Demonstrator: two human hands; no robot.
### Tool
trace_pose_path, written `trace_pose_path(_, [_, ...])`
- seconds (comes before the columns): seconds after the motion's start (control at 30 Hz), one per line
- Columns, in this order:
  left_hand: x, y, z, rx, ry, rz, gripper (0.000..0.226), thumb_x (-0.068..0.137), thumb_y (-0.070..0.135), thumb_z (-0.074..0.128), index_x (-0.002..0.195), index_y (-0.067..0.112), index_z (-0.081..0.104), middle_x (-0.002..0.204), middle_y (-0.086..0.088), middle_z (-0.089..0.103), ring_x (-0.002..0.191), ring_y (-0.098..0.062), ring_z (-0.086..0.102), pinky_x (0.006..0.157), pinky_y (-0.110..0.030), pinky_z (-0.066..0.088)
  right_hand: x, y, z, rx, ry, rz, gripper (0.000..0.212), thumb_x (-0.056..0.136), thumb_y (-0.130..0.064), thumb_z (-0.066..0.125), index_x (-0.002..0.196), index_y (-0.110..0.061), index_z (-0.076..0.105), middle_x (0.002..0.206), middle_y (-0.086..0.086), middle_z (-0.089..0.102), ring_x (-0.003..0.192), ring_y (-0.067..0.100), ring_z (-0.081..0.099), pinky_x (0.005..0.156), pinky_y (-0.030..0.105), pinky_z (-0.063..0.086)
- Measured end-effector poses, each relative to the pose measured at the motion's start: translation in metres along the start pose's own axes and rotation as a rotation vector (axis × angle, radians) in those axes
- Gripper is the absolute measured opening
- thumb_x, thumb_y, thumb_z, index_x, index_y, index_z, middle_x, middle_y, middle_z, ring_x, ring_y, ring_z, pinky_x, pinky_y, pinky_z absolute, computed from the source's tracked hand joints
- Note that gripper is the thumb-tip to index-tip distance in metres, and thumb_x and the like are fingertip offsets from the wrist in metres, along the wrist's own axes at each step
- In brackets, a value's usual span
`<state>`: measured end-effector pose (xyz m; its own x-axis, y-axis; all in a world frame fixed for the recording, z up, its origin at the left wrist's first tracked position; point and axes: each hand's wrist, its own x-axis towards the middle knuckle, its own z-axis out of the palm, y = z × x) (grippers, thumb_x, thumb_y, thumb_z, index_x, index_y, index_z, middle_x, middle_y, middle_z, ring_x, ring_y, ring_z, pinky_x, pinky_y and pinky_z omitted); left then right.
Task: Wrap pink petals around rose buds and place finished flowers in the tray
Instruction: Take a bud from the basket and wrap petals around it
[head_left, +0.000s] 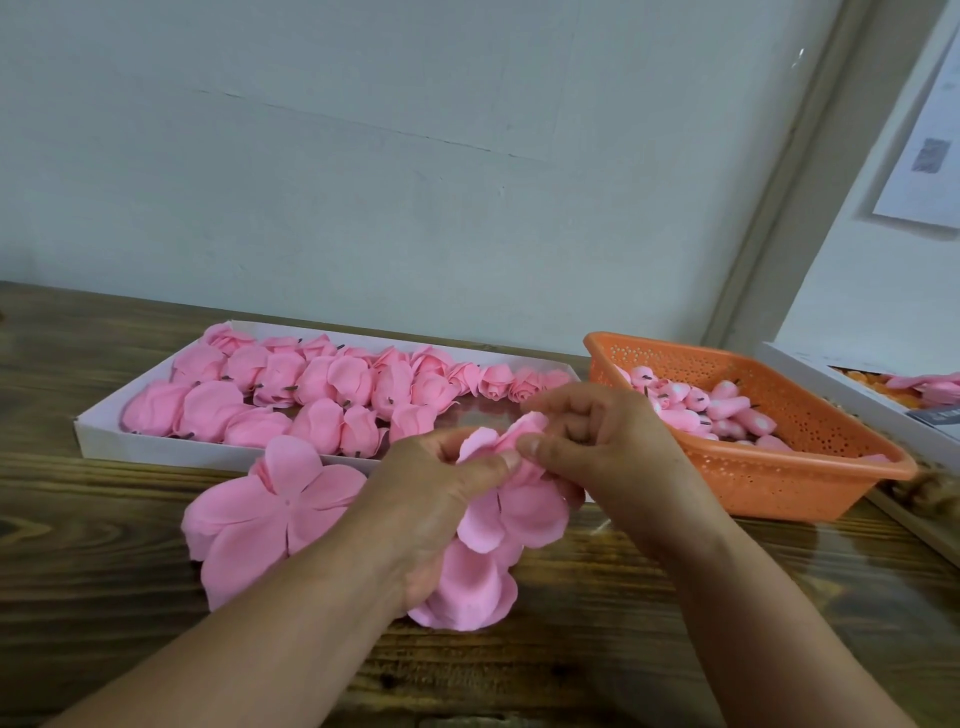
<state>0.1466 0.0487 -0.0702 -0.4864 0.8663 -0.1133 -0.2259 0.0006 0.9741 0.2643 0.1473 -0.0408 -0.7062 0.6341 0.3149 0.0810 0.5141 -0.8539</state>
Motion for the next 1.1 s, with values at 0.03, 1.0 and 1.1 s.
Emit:
trace_pose_path(0.03, [-0.0003,0.0003,0.0004,0.005,0.001,-0.002,0.02,0.081,0.016,0.073,0.101,0.016,0.072,0.093,-0.006,0.076,0.097,-0.029,0.068,0.091,-0.044,0.053,-0.0006,-0.0007,-0.0002,0.02,-0.008,0.012,0.006,0.082,-0.006,0.069,0.085,-0.01,0.066,0.057,0.013,0.063,0.045,0.013,0.054,0.043,0.023,0.042])
trace_pose_path(1.0, [-0.0004,-0.0048,0.0056,0.199,0.039,0.15,0.039,0.095,0.044,0.049,0.082,0.018,0.075,0.086,-0.008,0.075,0.093,-0.026,0.07,0.091,-0.049,0.053,-0.0033,-0.0068,0.008,-0.42,-0.04,-0.17,0.01,0.086,-0.012,0.066,0.076,-0.01,0.07,0.051,-0.023,0.051,0.048,-0.001,0.045,0.049,0.013,0.035])
trace_pose_path(1.1, [0.0001,-0.0041,0.004,0.232,0.002,0.163,0.044,0.096,0.047,0.045,0.089,0.015,0.074,0.089,-0.01,0.075,0.094,-0.027,0.069,0.091,-0.05,0.053,-0.0031,-0.0056,0.0073,-0.416,-0.006,-0.156,0.01,0.085,-0.012,0.066,0.076,-0.013,0.068,0.053,-0.024,0.052,0.049,-0.002,0.046,0.047,0.012,0.034])
